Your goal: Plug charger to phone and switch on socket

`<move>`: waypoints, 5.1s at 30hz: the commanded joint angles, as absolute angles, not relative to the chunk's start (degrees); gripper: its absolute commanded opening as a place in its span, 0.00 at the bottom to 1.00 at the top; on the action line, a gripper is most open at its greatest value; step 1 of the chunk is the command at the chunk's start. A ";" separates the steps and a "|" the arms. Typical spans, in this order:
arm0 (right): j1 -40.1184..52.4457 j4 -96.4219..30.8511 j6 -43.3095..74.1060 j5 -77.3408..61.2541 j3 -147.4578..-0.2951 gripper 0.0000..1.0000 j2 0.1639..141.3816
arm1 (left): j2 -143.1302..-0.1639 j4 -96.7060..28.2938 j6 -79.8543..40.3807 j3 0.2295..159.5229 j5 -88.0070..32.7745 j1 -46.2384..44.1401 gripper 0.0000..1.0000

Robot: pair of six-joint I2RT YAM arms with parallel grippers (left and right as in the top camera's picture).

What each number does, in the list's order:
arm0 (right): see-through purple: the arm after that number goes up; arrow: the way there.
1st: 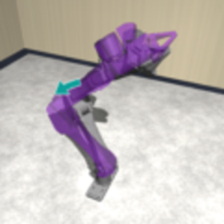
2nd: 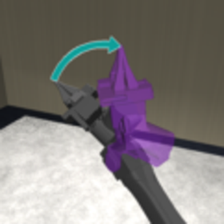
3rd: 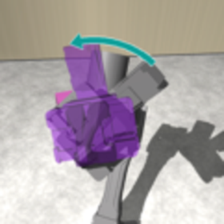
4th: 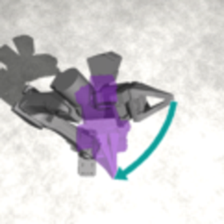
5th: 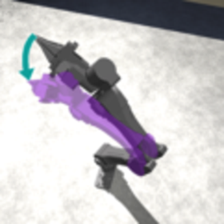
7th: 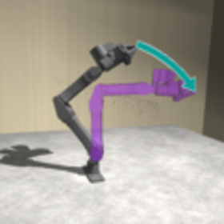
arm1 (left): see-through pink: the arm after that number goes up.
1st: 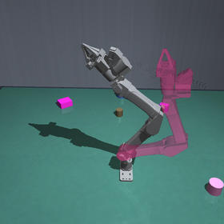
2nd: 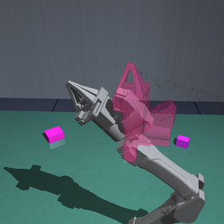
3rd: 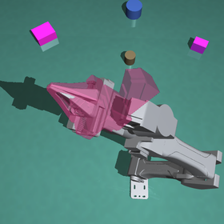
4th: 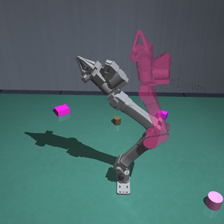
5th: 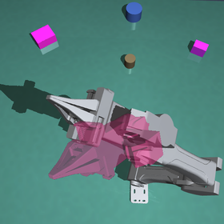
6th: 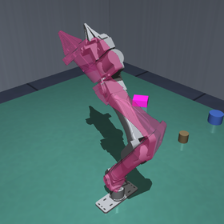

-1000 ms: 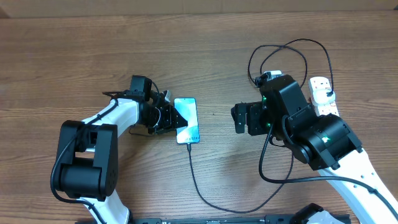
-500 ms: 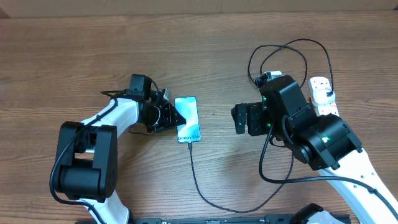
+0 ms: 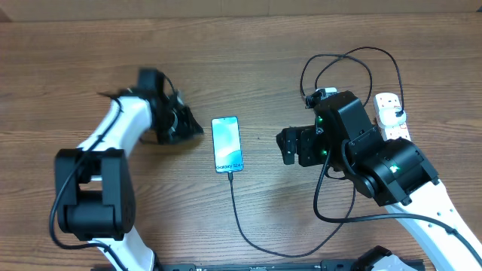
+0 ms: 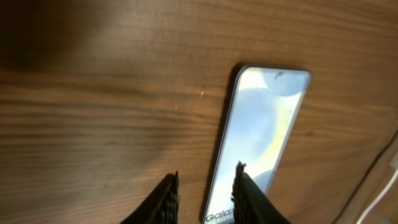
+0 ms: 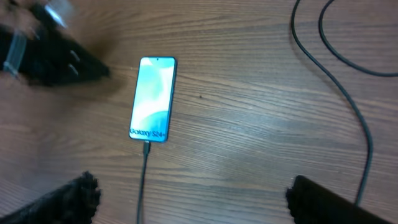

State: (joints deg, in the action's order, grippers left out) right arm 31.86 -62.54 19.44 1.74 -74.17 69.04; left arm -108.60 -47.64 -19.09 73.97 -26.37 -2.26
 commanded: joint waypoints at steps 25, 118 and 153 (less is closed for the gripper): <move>-2.66 -69.47 36.21 5.93 -75.35 0.04 73.84 | -39.38 -79.75 -30.61 87.57 16.05 -20.18 0.24; -24.82 -51.68 27.77 -8.10 -81.47 0.04 111.26 | -0.25 -92.82 -33.04 78.02 18.17 -3.29 1.00; -24.82 -47.83 27.05 -11.79 -81.47 0.04 114.59 | -0.25 -93.08 -33.04 78.02 18.17 -3.29 1.00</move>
